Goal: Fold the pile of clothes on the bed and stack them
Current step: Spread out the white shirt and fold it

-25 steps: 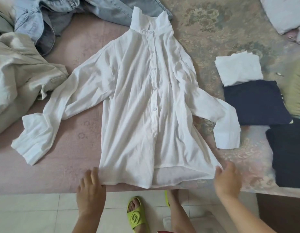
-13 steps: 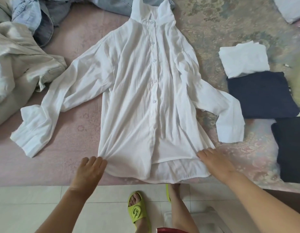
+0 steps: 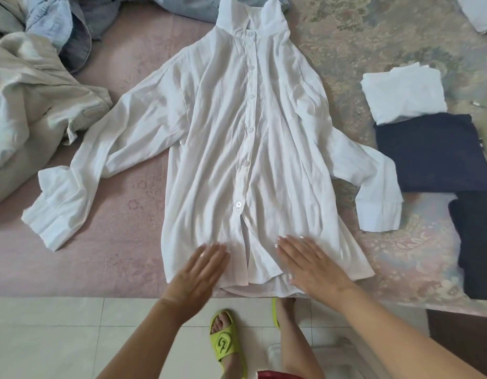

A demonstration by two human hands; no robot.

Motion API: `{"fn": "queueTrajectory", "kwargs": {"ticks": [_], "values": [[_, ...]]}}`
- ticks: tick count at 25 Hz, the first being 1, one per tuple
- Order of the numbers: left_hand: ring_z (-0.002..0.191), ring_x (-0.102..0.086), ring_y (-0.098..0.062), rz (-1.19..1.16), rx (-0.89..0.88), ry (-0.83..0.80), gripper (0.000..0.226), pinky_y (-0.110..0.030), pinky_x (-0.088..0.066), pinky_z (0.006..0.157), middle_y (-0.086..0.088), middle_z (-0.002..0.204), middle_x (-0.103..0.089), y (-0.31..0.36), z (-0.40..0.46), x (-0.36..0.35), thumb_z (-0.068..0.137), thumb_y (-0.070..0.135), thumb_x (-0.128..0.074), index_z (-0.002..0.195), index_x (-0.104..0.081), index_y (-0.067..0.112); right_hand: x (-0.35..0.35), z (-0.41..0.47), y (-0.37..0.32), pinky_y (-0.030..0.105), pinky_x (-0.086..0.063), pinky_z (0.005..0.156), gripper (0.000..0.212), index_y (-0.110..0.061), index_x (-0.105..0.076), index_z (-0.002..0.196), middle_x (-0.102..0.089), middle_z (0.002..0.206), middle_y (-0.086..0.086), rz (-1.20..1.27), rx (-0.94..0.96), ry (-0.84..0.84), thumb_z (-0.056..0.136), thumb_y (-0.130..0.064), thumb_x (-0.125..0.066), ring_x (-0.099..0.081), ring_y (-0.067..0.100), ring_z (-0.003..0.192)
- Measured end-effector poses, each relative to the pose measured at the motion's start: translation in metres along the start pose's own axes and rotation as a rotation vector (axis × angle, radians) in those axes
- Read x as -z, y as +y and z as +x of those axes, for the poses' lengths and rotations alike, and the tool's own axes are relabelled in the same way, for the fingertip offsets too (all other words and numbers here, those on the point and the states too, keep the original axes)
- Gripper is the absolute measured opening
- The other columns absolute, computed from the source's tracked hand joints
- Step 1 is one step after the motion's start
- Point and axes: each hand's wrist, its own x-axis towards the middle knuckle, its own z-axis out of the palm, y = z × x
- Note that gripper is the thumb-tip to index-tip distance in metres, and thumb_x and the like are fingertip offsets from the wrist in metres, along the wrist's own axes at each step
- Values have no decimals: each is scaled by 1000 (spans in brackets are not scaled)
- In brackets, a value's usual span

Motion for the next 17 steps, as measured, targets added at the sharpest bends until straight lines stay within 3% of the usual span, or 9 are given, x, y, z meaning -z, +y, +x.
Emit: {"fn": "queueTrajectory", "kwargs": {"ticks": [2,4,6,7,8,10,12,14,17], "values": [[138,-30,-31,-73,-21,-56,77,-45,-20,112,-19,149,-31,13,16,-4,83,47,-47,140,-32,-2,-1,22,-22,40,-17,113,101,-1,-36,136,-33,147,16,107,-95,2,61,-57,-76,-22,28,139],[135,-39,-33,-133,49,-103,90,-47,-29,108,-21,145,-40,24,26,-6,74,59,-58,137,-37,-2,0,36,-42,40,-37,103,78,-2,-54,119,-51,133,19,251,-269,71,62,-51,-77,-37,29,126],[124,-52,-35,-156,120,-122,74,-49,-44,100,-21,132,-54,34,36,-3,68,44,-70,123,-47,0,0,45,-59,36,-49,82,28,-9,-61,88,-60,106,11,408,-419,219,73,-33,-65,-47,23,100],[119,-55,-36,-146,127,-53,57,-48,-49,93,-21,125,-58,38,40,-3,67,28,-72,113,-51,1,1,46,-64,33,-47,74,16,-10,-58,79,-58,93,6,514,-504,261,76,-26,-57,-47,21,89],[115,-56,-35,-156,124,29,42,-44,-53,87,-20,117,-62,39,41,-4,66,12,-70,103,-51,4,0,44,-66,32,-45,69,10,-10,-55,77,-54,84,4,625,-603,267,78,-19,-54,-48,21,81],[98,-60,-29,-285,171,152,38,-33,-55,72,-12,97,-66,38,40,1,62,-4,-65,92,-46,11,6,37,-68,34,-45,61,5,-9,-54,84,-52,76,2,751,-722,230,82,-13,-53,-53,23,71],[74,-64,-22,-439,374,253,25,-25,-50,55,-4,83,-65,38,38,11,74,4,-59,93,-45,14,14,25,-67,29,-41,56,10,-15,-48,85,-51,70,0,651,-572,329,77,-9,-49,-49,19,62],[59,-62,-20,-547,599,317,12,-22,-41,44,-2,74,-66,37,37,28,86,16,-43,98,-46,15,19,15,-72,26,-34,59,21,-18,-48,79,-50,68,0,420,-254,394,65,-2,-51,-40,17,63],[50,-58,-18,-573,696,405,15,-23,-37,44,-1,64,-64,36,37,42,87,19,-39,99,-47,14,21,18,-93,26,-38,64,26,-19,-58,88,-53,78,-2,343,43,262,66,-7,-66,-45,17,69]]}}
